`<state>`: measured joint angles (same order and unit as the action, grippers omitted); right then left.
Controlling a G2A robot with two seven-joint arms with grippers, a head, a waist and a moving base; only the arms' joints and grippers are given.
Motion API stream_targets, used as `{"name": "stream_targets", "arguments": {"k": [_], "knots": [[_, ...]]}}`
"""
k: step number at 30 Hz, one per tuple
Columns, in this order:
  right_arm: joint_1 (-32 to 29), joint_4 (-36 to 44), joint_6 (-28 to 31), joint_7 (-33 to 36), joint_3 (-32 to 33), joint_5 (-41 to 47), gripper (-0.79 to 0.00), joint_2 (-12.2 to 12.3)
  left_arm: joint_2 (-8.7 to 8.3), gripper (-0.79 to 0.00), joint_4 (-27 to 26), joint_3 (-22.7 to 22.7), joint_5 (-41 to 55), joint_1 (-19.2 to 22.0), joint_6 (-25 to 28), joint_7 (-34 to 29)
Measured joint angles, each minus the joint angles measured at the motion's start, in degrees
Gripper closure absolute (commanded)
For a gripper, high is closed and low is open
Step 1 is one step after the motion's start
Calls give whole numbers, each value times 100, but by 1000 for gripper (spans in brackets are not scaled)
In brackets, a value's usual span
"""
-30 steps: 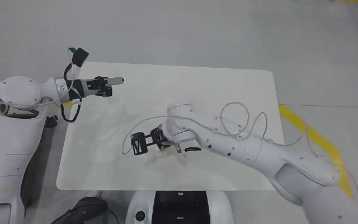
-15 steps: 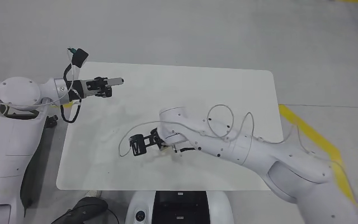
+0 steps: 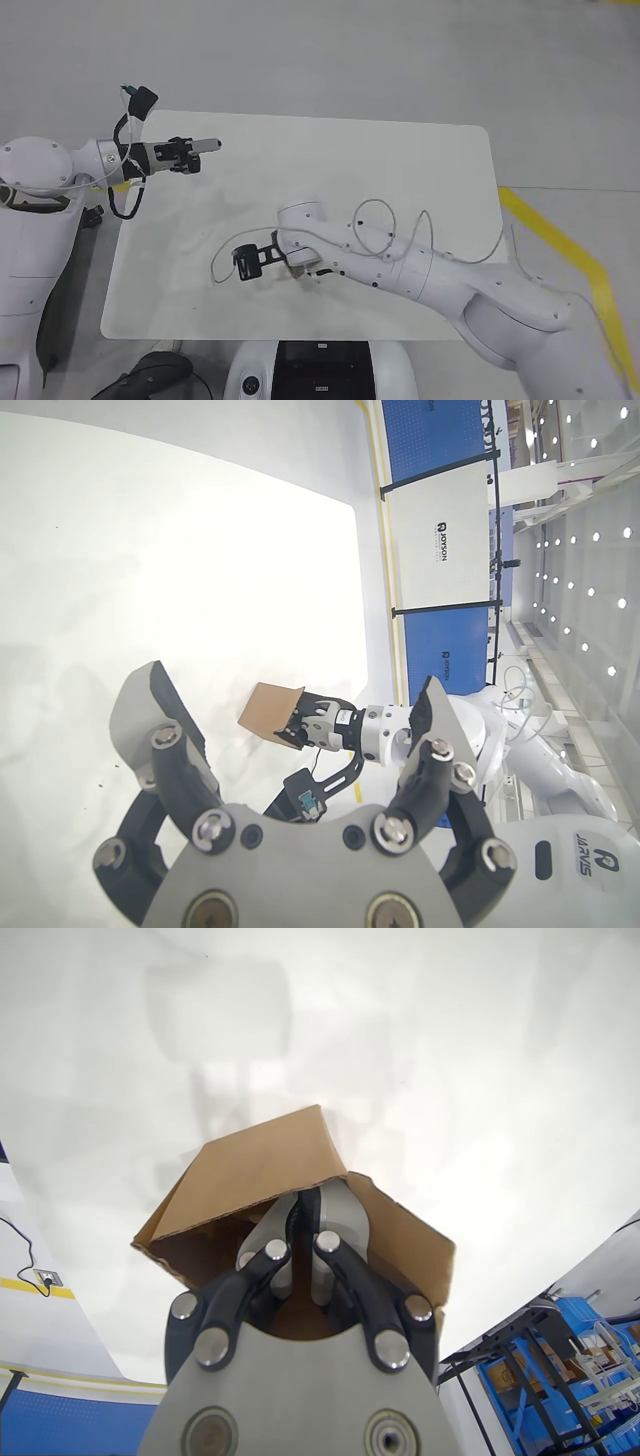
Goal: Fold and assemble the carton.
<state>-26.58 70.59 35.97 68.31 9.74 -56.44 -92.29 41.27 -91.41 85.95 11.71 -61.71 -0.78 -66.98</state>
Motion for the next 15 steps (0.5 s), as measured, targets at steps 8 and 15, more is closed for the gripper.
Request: {"name": "stream_targets", "arguments": {"k": [8, 15], "knots": [[23, -101, -22, 23, 0, -76, 0, -159, 0, -785, 0, 0, 0, 0, 0, 0], [131, 37, -212, 214, 0, 49, 0, -169, 0, -785, 0, 0, 0, 0, 0, 0]]}}
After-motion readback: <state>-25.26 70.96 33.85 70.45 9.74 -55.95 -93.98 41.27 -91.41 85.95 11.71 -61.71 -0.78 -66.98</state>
